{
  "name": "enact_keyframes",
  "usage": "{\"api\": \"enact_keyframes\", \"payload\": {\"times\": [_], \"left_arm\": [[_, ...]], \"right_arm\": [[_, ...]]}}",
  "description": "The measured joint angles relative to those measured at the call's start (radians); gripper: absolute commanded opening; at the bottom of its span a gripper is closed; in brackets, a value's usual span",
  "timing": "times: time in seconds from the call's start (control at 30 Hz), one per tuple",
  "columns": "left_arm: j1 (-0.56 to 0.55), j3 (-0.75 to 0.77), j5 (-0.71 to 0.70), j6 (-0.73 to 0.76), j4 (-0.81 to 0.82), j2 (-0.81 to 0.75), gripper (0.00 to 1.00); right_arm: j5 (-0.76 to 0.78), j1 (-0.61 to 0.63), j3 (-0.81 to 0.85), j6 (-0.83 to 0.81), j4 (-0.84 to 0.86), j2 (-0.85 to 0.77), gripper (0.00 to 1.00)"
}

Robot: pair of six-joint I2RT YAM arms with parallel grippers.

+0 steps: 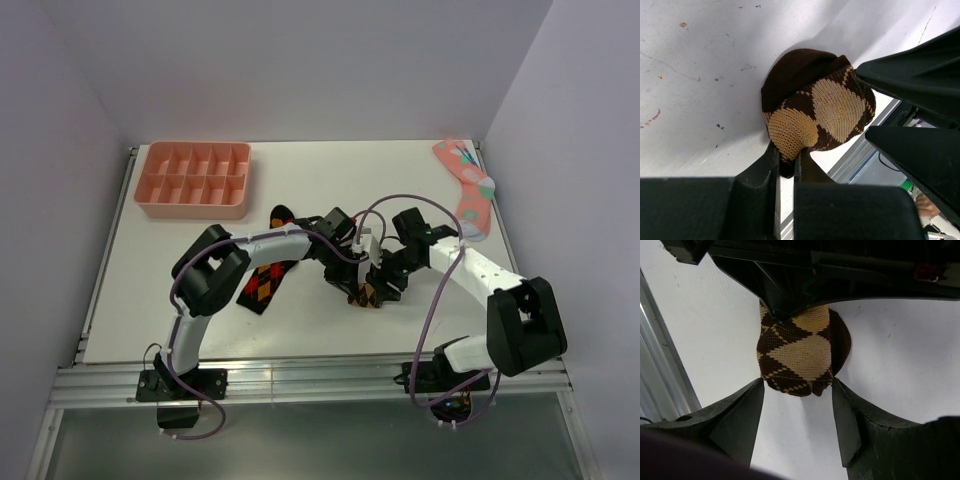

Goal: Roll the socks
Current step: Roll the sock at the center of the board.

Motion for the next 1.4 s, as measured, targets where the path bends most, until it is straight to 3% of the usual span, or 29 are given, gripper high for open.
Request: {"api": "enact_keyframes", "payload": {"times": [0.93,1.07,1.2,1.4], "left_arm": [[0.003,-0.001,0.010,-0.003,0.003,0.002,0.00],[0.004,-0.011,0.014,-0.008,0.017,0.002,0.00],[0.005,-0.029,0.014,-0.030,0.039,-0.004,0.00],[0.002,-0.098,-0.019,-0.089,0.116,-0.044,0.00]], "right_arm": [[0.039,0.036,-0.020,0.059,0.075,0.012,0.66],[0.036,0.045,-0.020,0.060,0.068,0.048,0.57],[0.039,0.048,-0.020,0.070,0.070,0.055,0.29],[0.047,0.049,-0.029,0.107,0.087,0.055,0.11]]}}
